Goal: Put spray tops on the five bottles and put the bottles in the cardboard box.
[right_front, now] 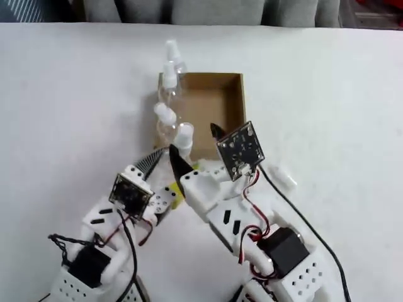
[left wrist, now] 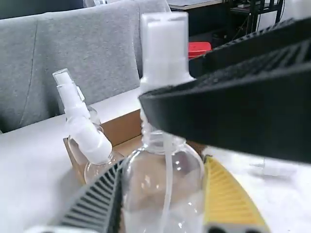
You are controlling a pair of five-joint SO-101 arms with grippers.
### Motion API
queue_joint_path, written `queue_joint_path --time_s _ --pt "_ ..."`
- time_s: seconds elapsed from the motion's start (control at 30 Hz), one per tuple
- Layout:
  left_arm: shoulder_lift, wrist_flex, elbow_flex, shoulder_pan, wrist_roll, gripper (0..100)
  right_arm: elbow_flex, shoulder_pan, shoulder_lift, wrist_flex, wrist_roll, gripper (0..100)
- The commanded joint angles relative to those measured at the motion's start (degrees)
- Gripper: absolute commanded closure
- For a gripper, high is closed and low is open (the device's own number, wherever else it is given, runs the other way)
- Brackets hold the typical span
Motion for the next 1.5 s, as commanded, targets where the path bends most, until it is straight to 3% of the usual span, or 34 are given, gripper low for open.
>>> queue_joint_path --time_s 0.0,0.23,0.43,0.57,0.73,0.93,1.2,1.47 --pt "-0.7 -2.1 -0.2 -0.2 -0.4 98 -5.0 -0.3 -1.1 0.5 -0.1 72.4" --pt "-0.7 -2.1 -0.2 -0.4 -0.4 98 -13.2 -0.3 -1.1 6.8 0.1 79.5" --pt "-0.7 -2.1 -0.2 -0.4 -0.4 98 -19.7 -0.3 -1.1 12.8 0.1 99.1" --pt "-0.7 -2.1 -0.2 -0.5 -0.4 98 -20.9 1.6 -1.1 14.5 0.2 96.6" --pt "-0.7 -2.1 -0.2 -0.5 -0.4 98 -19.6 10.9 -0.6 11.9 0.2 98.1" --pt "-0.7 -2.1 -0.2 -0.5 -0.4 98 -6.9 17.7 -0.6 0.5 0.2 98.1" --pt "-0.7 -2.1 -0.1 -0.5 -0.4 98 6.3 14.5 -0.6 -11.0 0.3 98.1" --pt "-0.7 -2.1 -0.1 -0.5 -0.4 98 8.4 6.9 -1.1 -12.5 0.3 98.1"
